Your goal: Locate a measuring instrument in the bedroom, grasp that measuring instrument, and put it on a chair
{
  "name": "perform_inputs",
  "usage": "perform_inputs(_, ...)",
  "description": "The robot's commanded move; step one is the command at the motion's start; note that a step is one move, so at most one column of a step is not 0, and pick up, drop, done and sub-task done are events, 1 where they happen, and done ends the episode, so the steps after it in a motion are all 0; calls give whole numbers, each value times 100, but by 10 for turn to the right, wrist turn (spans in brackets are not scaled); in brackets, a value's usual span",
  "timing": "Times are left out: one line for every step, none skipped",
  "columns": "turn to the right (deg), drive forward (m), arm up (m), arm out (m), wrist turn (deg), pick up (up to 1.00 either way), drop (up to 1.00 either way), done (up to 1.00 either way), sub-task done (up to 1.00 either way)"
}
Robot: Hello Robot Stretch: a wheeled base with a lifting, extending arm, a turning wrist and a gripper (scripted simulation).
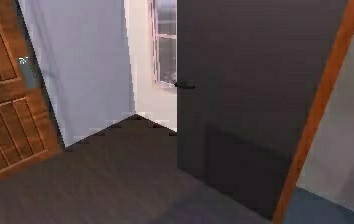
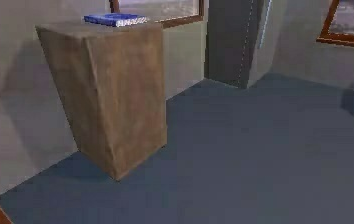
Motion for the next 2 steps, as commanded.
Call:
perform_inputs(360,0,0,0,0,0,0,0,0)
perform_inputs(30,0,0,0,0,0,0,0,0)
